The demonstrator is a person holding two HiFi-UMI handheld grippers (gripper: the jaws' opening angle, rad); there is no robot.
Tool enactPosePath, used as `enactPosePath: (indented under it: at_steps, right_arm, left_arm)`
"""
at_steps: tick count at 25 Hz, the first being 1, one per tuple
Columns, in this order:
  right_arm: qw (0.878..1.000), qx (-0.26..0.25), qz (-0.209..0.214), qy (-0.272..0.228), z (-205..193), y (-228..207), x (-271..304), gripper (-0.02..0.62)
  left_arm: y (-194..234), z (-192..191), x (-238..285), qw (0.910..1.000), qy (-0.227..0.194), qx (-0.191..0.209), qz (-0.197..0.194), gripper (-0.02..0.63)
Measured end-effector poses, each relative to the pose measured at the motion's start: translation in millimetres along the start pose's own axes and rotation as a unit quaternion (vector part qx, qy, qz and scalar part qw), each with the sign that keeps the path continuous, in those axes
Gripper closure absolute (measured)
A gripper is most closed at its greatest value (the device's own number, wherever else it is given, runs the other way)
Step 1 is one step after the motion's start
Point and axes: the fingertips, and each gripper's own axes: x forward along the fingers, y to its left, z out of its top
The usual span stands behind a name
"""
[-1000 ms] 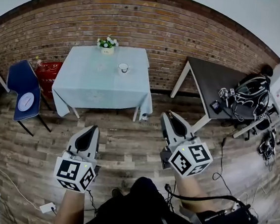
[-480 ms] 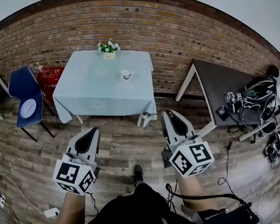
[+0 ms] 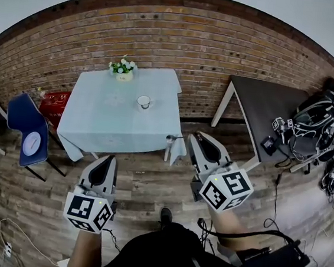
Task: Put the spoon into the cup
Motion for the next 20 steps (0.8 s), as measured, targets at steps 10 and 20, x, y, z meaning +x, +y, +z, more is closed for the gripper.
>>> enactPosePath:
  at_steps: [10,20]
  right_arm:
    - [1.000,0.015,0.017,0.011,-3.4,-65.9,43.6,0.546]
    - [0.999,0.029,0.035,0.010,-6.7,-107.7,79.4,0.546]
  left_arm:
    - [7.2,-5.3,83.2,0.9995,0.024,0.004,0.019,0.598]
    - [17.1,-11.0,124.7,0.9980,0.043,0.010,0.044,0.598]
